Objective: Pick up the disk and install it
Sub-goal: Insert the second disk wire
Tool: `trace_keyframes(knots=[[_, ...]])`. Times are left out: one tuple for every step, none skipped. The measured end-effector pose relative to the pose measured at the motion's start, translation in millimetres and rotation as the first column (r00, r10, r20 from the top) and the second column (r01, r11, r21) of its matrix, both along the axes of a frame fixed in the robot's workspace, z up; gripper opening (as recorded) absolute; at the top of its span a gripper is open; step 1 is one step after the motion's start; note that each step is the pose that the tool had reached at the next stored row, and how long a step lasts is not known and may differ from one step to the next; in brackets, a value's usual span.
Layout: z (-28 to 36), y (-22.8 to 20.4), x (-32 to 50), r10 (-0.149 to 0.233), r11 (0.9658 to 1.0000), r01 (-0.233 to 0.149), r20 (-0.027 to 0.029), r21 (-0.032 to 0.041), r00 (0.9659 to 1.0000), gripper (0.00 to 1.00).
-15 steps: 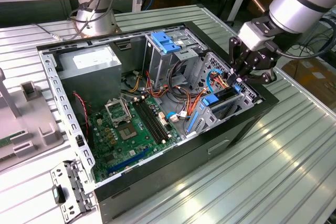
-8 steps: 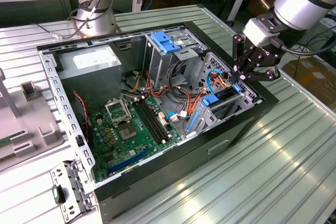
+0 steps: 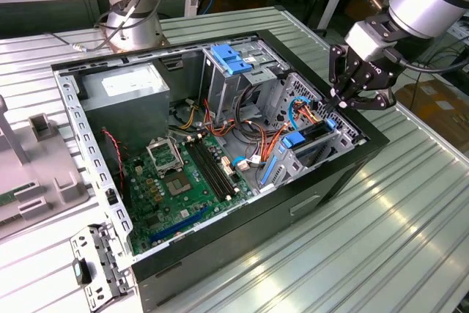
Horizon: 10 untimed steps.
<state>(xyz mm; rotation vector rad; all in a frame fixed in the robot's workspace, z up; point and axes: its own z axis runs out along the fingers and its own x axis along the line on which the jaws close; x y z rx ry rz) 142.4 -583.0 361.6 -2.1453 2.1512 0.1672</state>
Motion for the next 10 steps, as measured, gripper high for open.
trace_keyframes(knots=[[0.0,0.0,0.0,0.0,1.0,0.0,0.0,0.0,1.0,0.11],[0.0,0.0,0.0,0.0,1.0,0.0,0.0,0.0,1.0,0.11],[0.0,0.0,0.0,0.0,1.0,0.0,0.0,0.0,1.0,0.11],[0.0,0.0,0.0,0.0,1.0,0.0,0.0,0.0,1.0,0.11],[0.0,0.0,0.0,0.0,1.0,0.0,0.0,0.0,1.0,0.11],[0.0,0.0,0.0,0.0,1.0,0.0,0.0,0.0,1.0,0.11],[0.0,0.0,0.1,0.0,1.0,0.0,0.0,0.0,1.0,0.11],[0.0,0.0,0.1,0.0,1.0,0.0,0.0,0.0,1.0,0.11],[0.0,0.0,0.1,0.0,1.0,0.0,0.0,0.0,1.0,0.11],[0.0,0.0,0.1,0.0,1.0,0.0,0.0,0.0,1.0,0.11]])
